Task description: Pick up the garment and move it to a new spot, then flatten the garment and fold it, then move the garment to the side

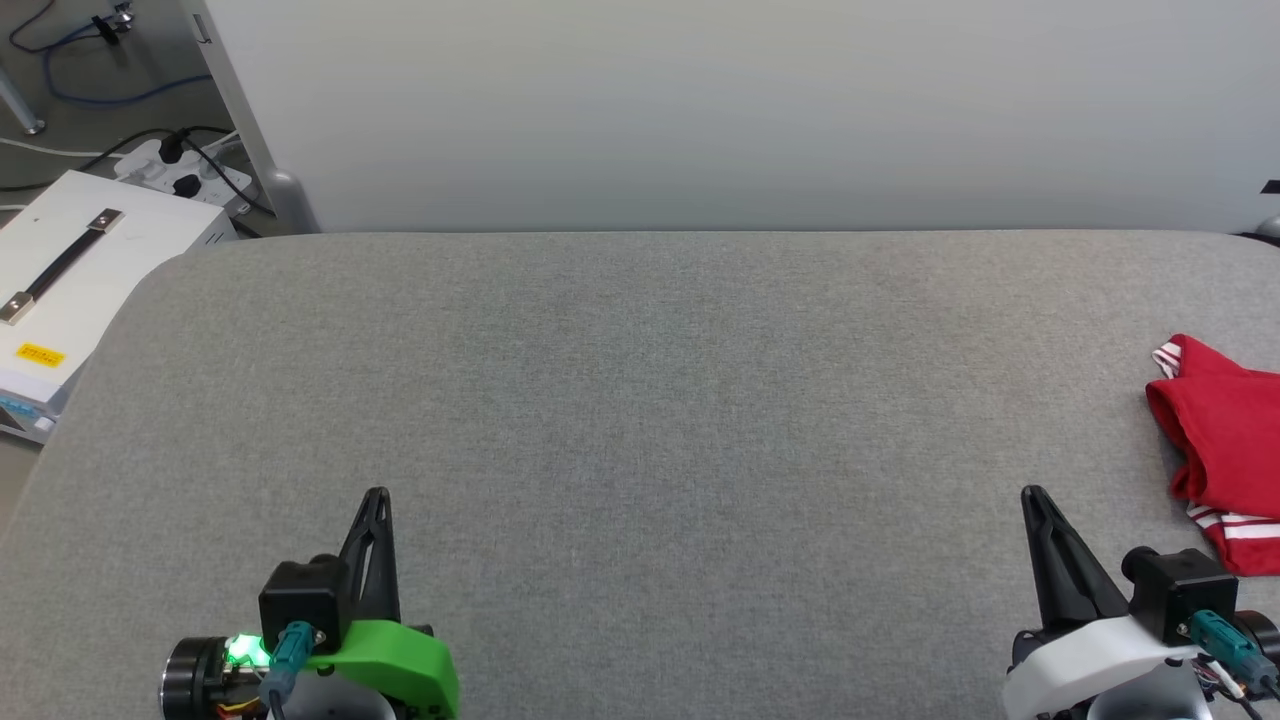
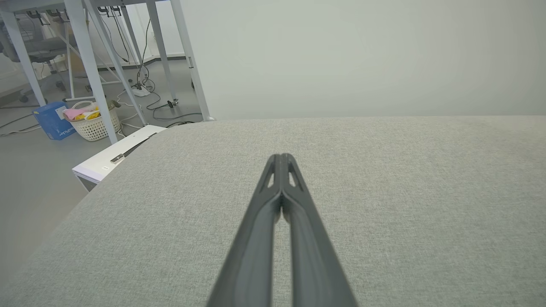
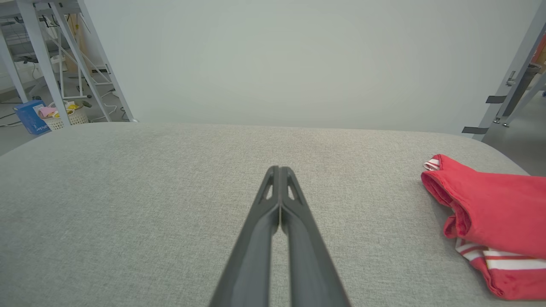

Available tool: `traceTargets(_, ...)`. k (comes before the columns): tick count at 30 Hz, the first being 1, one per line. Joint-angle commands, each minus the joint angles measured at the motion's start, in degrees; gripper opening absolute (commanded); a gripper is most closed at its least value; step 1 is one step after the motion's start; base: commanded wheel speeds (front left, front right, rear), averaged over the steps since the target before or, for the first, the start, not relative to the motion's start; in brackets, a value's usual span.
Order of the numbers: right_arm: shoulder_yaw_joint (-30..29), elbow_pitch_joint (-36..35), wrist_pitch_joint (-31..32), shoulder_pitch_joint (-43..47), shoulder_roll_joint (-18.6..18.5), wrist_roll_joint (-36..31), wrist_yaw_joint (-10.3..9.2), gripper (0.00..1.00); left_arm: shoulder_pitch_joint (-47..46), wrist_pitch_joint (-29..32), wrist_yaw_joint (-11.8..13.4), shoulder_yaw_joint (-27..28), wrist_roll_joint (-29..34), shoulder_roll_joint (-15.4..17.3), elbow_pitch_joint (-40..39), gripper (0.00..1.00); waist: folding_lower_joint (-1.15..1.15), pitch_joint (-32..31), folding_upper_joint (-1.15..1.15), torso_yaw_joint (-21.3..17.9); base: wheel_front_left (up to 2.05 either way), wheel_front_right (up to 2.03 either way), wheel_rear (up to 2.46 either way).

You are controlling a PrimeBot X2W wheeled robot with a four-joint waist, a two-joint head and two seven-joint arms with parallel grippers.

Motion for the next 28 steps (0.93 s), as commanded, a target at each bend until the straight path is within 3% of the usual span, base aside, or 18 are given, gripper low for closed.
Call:
traceTargets(1,0.14,-0.4,0.46,-1.22,0.16,-0.77,-0.02,0.0,-1.16,0.23,-0.43,0.32,0.67,-0.31,-0.36,0.0,0.0,0.01,0.0,-0.01,0.0,0.0,0.0)
traceTargets(28,0.34,-0.91,3.51,-2.56,0.5,-3.37,-0.03,0.0,-1.82,3.34,-1.2,1.59,2.08,-1.25,-1.43,0.0,0.0,0.22,0.0,-0.25,0.0,0.0,0.0)
